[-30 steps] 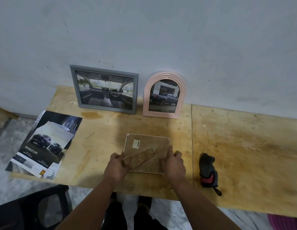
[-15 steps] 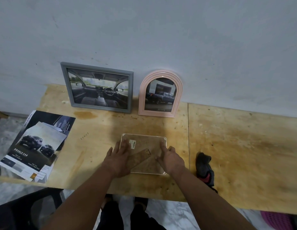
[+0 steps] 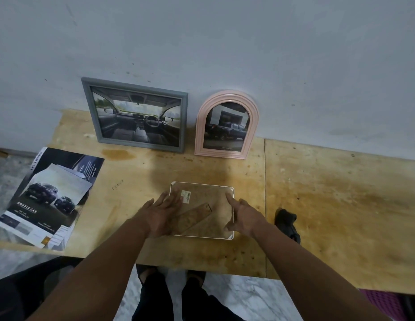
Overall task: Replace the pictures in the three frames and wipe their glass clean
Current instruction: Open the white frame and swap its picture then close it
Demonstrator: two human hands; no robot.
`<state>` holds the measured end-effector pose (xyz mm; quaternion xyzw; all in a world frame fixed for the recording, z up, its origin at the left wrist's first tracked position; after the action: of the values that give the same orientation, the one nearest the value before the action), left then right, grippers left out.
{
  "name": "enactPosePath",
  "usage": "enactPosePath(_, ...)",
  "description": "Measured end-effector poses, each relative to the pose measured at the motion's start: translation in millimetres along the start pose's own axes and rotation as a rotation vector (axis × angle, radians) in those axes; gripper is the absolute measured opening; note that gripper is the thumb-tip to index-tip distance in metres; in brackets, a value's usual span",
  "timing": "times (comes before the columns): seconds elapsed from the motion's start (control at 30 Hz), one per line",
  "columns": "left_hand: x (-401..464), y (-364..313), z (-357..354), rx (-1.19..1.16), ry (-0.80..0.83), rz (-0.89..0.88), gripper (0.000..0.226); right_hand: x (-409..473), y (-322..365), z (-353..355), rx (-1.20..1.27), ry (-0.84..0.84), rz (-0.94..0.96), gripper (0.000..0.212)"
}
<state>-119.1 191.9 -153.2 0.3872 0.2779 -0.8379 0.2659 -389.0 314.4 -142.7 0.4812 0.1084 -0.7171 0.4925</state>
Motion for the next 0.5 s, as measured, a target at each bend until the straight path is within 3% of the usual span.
enactPosePath(0.33, 5.3, 5.9, -9.7, 0.035, -0.109, 0.005, 0.097, 4.6, -1.3, -1.9, -0.023, -0.003, 0.001, 0.122)
enactPosePath(0.5, 5.2, 0.5, -7.3, 0.048, -0.075, 0.099, 0.101, 2.9, 3.8, -1.3, -0.023, -0.005, -0.023, 0.121)
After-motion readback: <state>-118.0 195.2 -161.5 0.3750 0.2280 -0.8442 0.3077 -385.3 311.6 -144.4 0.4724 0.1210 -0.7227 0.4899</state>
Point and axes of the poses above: each hand's wrist, its own x-axis towards the middle knuckle, its own z-axis out of the back of the hand, y = z × x, the point moved 4 cm from there along x, towards the middle knuckle, and after that the axes turned 10 degrees about y, right-handed, at the moved point
